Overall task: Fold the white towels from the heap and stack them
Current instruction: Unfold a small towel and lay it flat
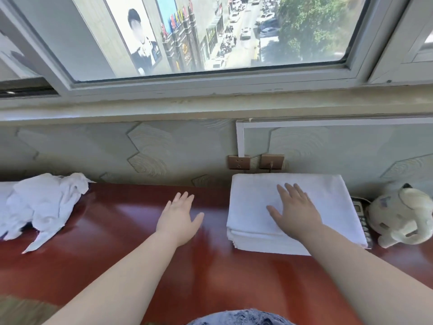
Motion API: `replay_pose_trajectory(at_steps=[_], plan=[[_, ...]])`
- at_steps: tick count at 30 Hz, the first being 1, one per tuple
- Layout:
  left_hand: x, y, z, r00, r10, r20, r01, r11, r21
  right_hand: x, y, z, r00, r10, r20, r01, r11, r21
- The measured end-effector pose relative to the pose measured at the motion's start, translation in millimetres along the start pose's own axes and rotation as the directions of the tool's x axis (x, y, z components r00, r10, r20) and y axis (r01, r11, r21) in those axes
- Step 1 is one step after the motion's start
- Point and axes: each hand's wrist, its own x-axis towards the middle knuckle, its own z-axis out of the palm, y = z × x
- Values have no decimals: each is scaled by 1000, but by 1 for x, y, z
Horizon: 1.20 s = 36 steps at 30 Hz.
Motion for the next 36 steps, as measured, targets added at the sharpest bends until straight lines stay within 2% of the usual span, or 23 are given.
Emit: replay_pose_trajectory(at_steps=[9,17,24,28,36], plan=[[-38,-123,-39,980,-191,-52,176,960,-217,16,-166,0,996,-90,0,90,995,32],[-91,-320,-79,946,-320,-50,294,913,-282,17,-348,42,982,-189,-20,189,982,-28],[-130,-474,-100,898,-439,-20,413,859,-302,16,-495,81,965,-263,17,262,965,12],[-141,-517,-99,897,-441,11,421,850,-317,7,-543,100,950,-301,82,301,953,7],[-150,-545,-99,871,-492,-16,459,824,-332,24,-590,106,921,-365,141,374,926,-51]])
